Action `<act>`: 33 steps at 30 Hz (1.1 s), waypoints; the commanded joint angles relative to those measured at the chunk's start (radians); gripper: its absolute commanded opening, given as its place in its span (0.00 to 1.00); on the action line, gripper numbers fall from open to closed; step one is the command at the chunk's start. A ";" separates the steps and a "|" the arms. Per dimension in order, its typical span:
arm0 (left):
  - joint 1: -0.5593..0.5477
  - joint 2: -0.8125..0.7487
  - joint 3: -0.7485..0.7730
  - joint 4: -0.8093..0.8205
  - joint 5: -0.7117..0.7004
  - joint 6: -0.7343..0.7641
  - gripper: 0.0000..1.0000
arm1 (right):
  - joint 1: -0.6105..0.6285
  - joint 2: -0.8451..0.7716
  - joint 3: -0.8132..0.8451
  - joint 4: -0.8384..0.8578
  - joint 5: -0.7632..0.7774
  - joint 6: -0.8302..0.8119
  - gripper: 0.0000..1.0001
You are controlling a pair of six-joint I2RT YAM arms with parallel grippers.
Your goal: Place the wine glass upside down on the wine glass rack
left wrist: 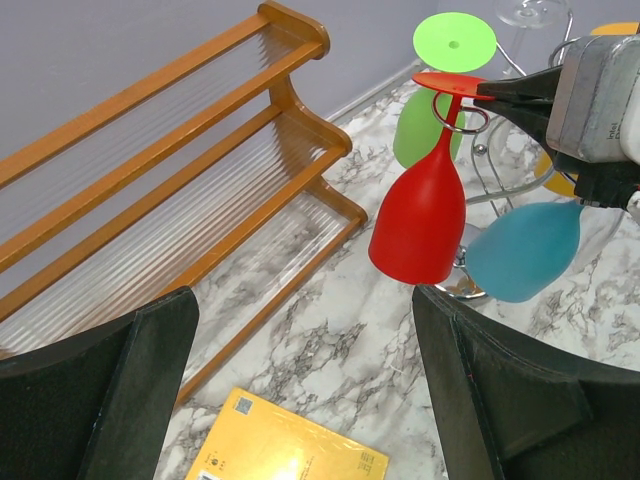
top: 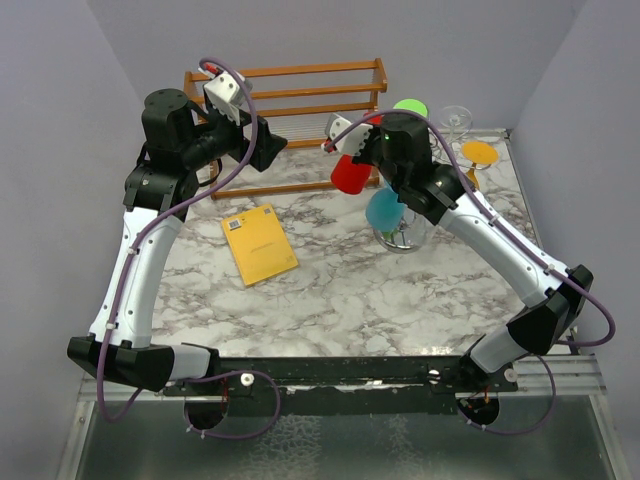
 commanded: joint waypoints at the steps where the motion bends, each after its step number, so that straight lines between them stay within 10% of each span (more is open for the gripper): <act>1: 0.005 0.002 -0.004 0.002 0.032 0.010 0.91 | 0.010 -0.007 0.046 -0.013 -0.019 0.022 0.01; 33: 0.005 -0.008 -0.013 -0.001 0.049 0.014 0.91 | 0.011 -0.010 0.073 0.003 0.083 0.024 0.01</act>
